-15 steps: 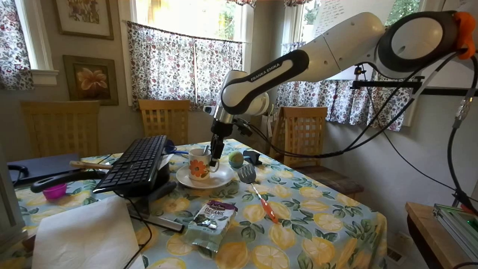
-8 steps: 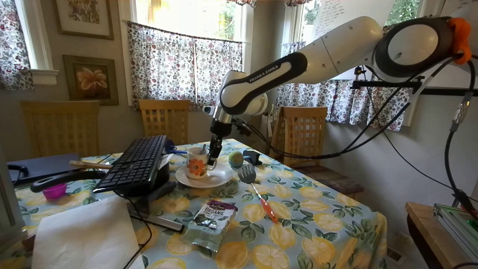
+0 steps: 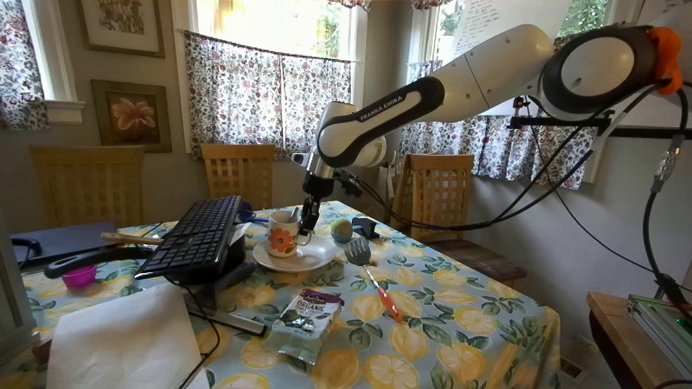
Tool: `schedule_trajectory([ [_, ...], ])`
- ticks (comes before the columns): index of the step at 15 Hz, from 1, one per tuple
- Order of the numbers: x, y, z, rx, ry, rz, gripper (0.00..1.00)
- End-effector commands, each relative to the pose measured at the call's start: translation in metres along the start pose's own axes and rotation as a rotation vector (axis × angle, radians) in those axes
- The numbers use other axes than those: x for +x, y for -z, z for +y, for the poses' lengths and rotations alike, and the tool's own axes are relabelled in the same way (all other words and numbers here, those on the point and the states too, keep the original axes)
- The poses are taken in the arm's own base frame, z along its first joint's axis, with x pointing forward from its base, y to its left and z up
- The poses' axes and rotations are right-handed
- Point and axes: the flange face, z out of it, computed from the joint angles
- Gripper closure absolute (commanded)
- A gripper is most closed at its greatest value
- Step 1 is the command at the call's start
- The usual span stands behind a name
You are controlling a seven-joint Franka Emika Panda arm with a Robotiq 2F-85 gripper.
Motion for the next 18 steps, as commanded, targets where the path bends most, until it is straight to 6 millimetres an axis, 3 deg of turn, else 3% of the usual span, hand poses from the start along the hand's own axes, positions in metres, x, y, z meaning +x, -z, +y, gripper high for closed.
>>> schedule_trajectory([
  [1,0.000,0.028,0.009,0.039,-0.034,0.035,0.98],
  [6,-0.020,0.069,0.032,0.101,-0.099,0.095,0.98],
  [11,-0.055,0.106,0.063,0.095,-0.190,0.041,0.98],
  [14,-0.083,0.114,0.084,0.098,-0.316,-0.035,0.98],
  [18,-0.116,0.107,0.117,0.043,-0.545,-0.085,0.98],
])
